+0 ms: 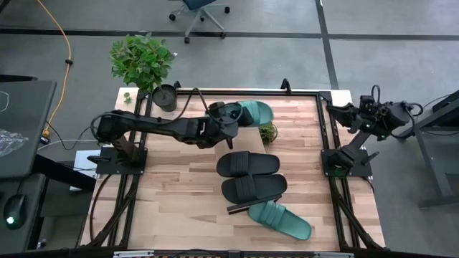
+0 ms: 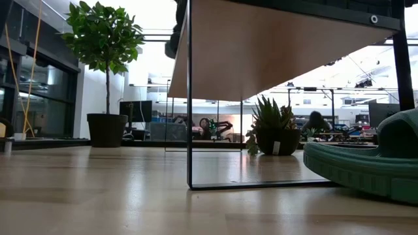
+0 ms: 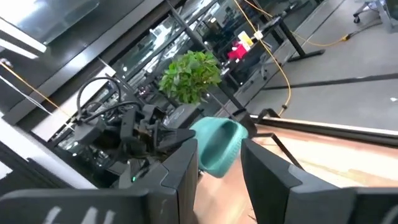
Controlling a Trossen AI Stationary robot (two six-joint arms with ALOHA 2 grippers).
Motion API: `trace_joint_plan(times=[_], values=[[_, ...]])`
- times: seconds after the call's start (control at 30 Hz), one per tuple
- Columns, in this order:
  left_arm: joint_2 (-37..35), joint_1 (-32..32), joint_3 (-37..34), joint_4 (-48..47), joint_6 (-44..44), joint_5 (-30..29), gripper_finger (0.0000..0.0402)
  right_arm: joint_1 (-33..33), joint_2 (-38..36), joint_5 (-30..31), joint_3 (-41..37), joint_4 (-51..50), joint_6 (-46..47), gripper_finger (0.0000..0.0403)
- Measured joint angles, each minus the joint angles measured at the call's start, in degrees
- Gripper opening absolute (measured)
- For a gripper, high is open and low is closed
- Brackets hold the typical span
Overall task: Pick and place slides into the shelf
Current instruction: Put the left green slipper on the shelf
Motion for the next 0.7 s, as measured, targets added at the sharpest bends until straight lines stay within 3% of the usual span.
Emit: trace_joint_plan(times=[0.37,0.7], values=[[3.17,0.85,0.0,-4.23,-8.15,0.42,0.0,0.0,0.0,-2.49,0.0,-2.01,2.2,0.0113],[3.17,2.39,0.0,-8.11,-8.67,1.98,0.0,0.0,0.0,-2.39,0.0,-2.01,2.2,0.0113]])
